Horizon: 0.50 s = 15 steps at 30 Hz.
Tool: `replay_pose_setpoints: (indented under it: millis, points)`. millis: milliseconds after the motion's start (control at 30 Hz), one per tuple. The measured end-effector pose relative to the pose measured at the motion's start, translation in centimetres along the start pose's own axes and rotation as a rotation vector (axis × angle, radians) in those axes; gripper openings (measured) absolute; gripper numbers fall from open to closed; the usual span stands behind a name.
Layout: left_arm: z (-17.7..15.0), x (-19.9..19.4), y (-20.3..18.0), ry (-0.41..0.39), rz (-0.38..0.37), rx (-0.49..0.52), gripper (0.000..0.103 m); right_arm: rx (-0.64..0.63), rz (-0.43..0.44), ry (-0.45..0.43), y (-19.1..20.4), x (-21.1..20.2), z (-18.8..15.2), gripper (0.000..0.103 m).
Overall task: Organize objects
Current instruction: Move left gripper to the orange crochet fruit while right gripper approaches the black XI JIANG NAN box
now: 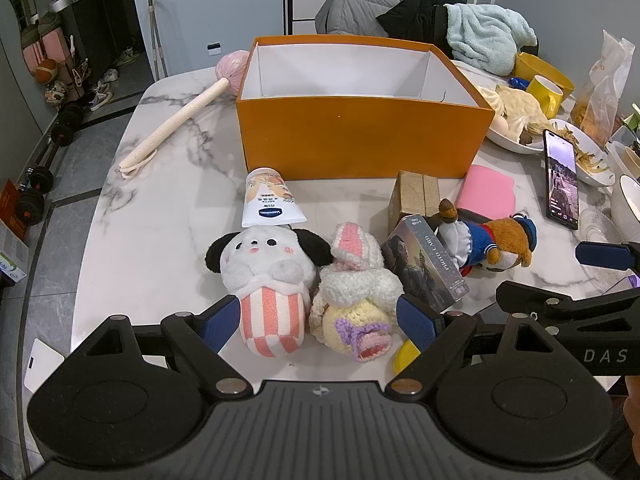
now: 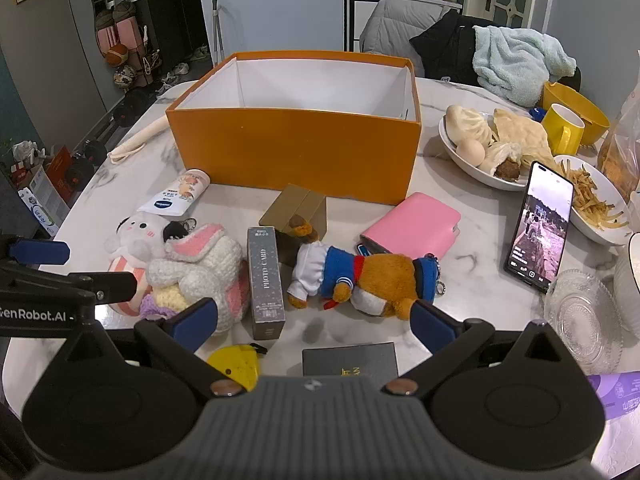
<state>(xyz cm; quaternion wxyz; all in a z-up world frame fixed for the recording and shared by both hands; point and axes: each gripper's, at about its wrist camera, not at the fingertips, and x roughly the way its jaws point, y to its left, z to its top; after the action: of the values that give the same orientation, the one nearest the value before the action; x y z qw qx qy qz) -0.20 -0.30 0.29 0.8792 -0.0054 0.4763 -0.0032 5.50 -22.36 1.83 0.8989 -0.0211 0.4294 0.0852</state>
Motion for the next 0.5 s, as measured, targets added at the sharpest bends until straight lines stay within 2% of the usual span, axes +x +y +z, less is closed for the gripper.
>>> replay_pose_setpoints:
  millis: [500]
  points:
    - [-0.04, 0.07, 0.04, 0.001, 0.002, 0.002, 0.101, 0.010, -0.008, -0.007, -0.20, -0.12, 0.11, 0.102]
